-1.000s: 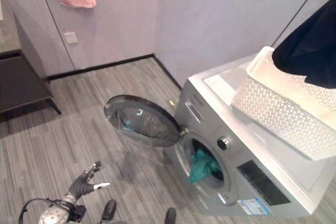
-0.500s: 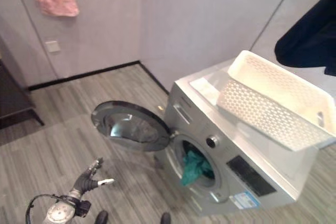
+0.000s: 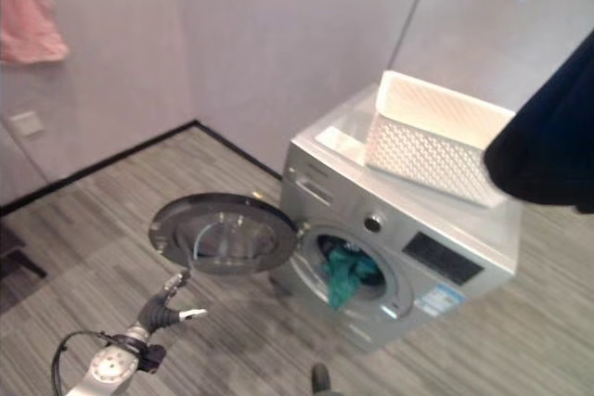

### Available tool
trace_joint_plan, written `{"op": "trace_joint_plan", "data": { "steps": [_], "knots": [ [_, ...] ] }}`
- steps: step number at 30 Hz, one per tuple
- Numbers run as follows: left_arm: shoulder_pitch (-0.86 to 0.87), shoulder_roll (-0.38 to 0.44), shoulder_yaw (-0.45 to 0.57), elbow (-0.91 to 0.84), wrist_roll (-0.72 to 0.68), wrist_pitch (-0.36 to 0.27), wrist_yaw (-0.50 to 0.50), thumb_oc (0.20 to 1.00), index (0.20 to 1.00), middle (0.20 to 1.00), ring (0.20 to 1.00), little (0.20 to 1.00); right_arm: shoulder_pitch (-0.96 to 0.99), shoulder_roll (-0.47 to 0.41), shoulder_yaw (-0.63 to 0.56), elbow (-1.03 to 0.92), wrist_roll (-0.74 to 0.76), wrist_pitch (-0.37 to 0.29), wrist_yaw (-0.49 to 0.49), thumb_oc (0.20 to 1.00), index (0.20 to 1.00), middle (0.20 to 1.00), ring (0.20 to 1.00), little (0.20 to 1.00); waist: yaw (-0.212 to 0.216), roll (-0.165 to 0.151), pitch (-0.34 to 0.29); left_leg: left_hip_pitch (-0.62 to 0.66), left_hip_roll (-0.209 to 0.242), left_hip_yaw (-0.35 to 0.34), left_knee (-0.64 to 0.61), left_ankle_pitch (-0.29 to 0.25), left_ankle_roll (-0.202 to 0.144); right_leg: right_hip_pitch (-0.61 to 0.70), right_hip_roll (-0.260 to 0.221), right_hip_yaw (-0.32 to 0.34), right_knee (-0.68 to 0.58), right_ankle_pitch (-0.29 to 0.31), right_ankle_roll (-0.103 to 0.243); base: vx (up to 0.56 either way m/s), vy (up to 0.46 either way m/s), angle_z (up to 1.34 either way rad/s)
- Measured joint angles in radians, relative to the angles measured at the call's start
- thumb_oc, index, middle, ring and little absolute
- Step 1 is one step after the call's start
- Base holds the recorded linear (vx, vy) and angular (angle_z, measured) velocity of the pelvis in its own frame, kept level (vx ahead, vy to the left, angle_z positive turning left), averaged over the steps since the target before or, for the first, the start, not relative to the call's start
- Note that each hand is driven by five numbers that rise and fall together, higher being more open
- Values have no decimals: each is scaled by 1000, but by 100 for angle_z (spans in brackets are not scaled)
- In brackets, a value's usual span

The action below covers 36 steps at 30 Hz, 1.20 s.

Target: Grab the laundry basket,head to the washer,open it,put in the laundry and shut it.

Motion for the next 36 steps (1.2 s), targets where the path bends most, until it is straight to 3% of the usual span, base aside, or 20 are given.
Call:
{"op": "trace_joint_plan", "data": {
  "steps": [1, 2, 3, 4, 6, 7, 8, 13, 19, 24, 26, 36],
  "knots": [
    [2, 4, 5, 0, 0, 0, 11, 1000, 1000, 1000, 1000, 1000, 68, 49, -82, -55, 0, 2, 0, 200, 200, 200, 200, 200, -3, -4, 5, -5, -4, 19, 17, -11, 19, -5, -5, 1, -20, -22, -31, -255, 216, -75],
    [-1, -1, 3, 2, 1, 1, 18, 1000, 1000, 1000, 1000, 1000, 121, 105, -137, -112, -1, -1, 0, 200, 200, 200, 200, 200, 6, 12, 12, -2, 0, 28, 13, -17, 32, -18, -4, -10, -18, -133, 26, -90, 86, -99],
    [-10, -5, 3, 1, 7, 1, 18, 1000, 1000, 1000, 1000, 1000, 156, 140, -155, -151, -3, -6, 2, 200, 200, 200, 200, 200, 19, 43, 26, -9, 43, 54, 2, -13, 36, -33, 2, -21, 11, -148, 66, -97, 68, -133],
    [-34, -23, 14, -14, 14, -3, 23, 1000, 1000, 1000, 1000, 1000, 227, 178, -158, -235, -27, -12, 24, 200, 200, 200, 200, 200, 38, 58, 34, 12, 63, 83, -49, 9, 35, -64, 17, -40, 123, -75, 133, -65, 36, -91],
    [-32, -15, 17, -76, 35, -22, 26, 1000, 1000, 1000, 1000, 1000, 273, 202, -176, -265, -43, -25, 40, 200, 200, 200, 200, 200, 41, 43, 27, 37, 45, 110, -104, 38, 32, 11, 19, -49, 115, -47, 155, -61, 33, -38],
    [-27, 1, 16, -101, 38, -35, 26, 1000, 1000, 1000, 1000, 1000, 281, 220, -188, -270, -44, -26, 40, 200, 200, 200, 200, 200, 47, 25, 23, 50, 32, 125, -117, 45, 25, 50, 18, -43, 114, 15, 145, -36, 25, -53],
    [-29, 29, 20, -149, 37, -48, 26, 1000, 1000, 1000, 1000, 1000, 296, 285, -244, -313, -43, -31, 41, 200, 200, 200, 200, 200, 68, 14, 26, 54, 25, 165, -116, 44, 14, 65, 6, -68, 62, 37, 174, -25, 33, -39],
    [-83, 88, 10, -287, 32, -73, 18, 1000, 1000, 1000, 1000, 1000, 441, 340, -302, -520, -50, -55, 85, 200, 200, 200, 200, 200, 43, 36, 49, 52, 23, 166, -119, 48, 13, 54, 7, -50, 74, 37, 167, -13, 17, -9],
    [-188, 136, 8, -421, -66, -79, -30, 1000, 1000, 1000, 1000, 1000, 493, 417, -319, -599, -46, -69, 140, 200, 200, 200, 200, 200, 15, 49, 93, 50, 25, 176, -107, 49, 12, 53, 7, -35, 70, 35, 165, -13, -13, -7],
    [-399, 42, -76, -427, -92, -75, -32, 1000, 1000, 1000, 1000, 1000, 497, 450, -319, -598, -46, -69, 165, 200, 200, 200, 200, 200, -9, 42, 107, 53, 43, 183, -84, 39, 7, 60, 23, -16, 69, 30, 163, 37, -20, -8],
    [-468, -11, -137, -405, -87, -72, -33, 1000, 1000, 1000, 1000, 1000, 493, 464, -318, -601, -45, -72, 167, 200, 200, 200, 200, 200, -40, 25, 105, 87, 51, 187, -93, 34, 4, 87, 30, -13, 65, 27, 161, 51, 34, -8],
    [-592, -252, -278, -133, -92, 8, -23, 1000, 1000, 1000, 1000, 1000, 503, 590, -321, -670, -36, -64, 197, 200, 200, 200, 200, 200, -96, -12, 65, 201, 72, 244, -129, 26, -11, 143, 49, 40, 64, 24, 162, 16, 17, -18]
  ]
}}
